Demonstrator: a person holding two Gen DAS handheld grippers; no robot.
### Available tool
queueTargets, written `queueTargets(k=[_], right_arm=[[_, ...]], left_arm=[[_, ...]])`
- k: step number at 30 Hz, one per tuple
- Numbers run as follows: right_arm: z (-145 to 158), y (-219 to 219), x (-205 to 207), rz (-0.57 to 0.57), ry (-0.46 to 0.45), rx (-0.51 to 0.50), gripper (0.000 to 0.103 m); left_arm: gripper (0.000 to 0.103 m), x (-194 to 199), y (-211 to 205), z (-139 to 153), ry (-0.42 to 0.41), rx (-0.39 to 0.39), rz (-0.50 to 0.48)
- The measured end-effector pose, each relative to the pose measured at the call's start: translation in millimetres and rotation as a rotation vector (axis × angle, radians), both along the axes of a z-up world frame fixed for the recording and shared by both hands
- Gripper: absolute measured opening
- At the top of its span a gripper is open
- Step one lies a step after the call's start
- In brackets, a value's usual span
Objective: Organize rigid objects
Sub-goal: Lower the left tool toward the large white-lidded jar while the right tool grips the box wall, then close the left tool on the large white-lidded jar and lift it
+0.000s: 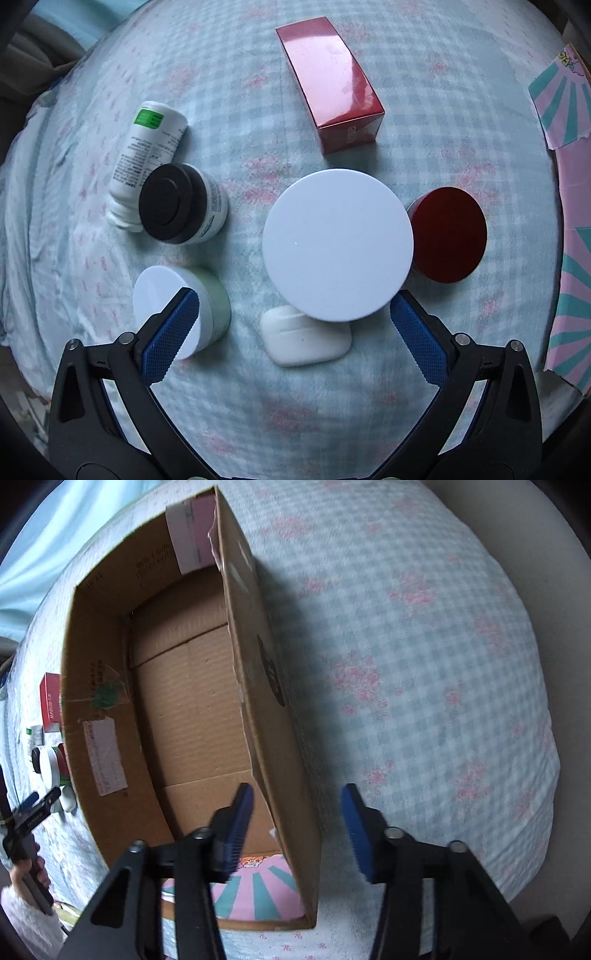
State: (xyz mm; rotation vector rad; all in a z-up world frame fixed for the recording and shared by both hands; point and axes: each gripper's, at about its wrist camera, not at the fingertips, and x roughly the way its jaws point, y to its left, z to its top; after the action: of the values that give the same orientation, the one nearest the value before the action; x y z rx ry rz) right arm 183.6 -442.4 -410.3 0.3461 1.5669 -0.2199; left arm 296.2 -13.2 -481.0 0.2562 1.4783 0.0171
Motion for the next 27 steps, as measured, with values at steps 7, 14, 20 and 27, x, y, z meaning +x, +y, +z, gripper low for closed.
queueTargets(k=[7,14,20,27], right_arm=[[-11.5,4.9,8.5,0.037,0.009,-0.014,0.025],[-22.4,12.4,9.1,0.074,0.0,-0.029,0.014],[-20.9,7.6,5.5,0.066,-0.014,-0.012,0.013],[-19.9,-8.1,-7.7,0.058,-0.051,-0.004,0.013]], left_arm=[[0.102,17.0,-4.0,-17.3,0.003,-0.012,-0.028],[0.069,18.7,-21.5,-28.3,0.021,-0.064,-0.083],[0.068,14.9,-25.4,-25.5,-0.026,-0.077,-0.064],[0.068,9.3,-2.9,-11.4,-0.083,-0.101,0.0]])
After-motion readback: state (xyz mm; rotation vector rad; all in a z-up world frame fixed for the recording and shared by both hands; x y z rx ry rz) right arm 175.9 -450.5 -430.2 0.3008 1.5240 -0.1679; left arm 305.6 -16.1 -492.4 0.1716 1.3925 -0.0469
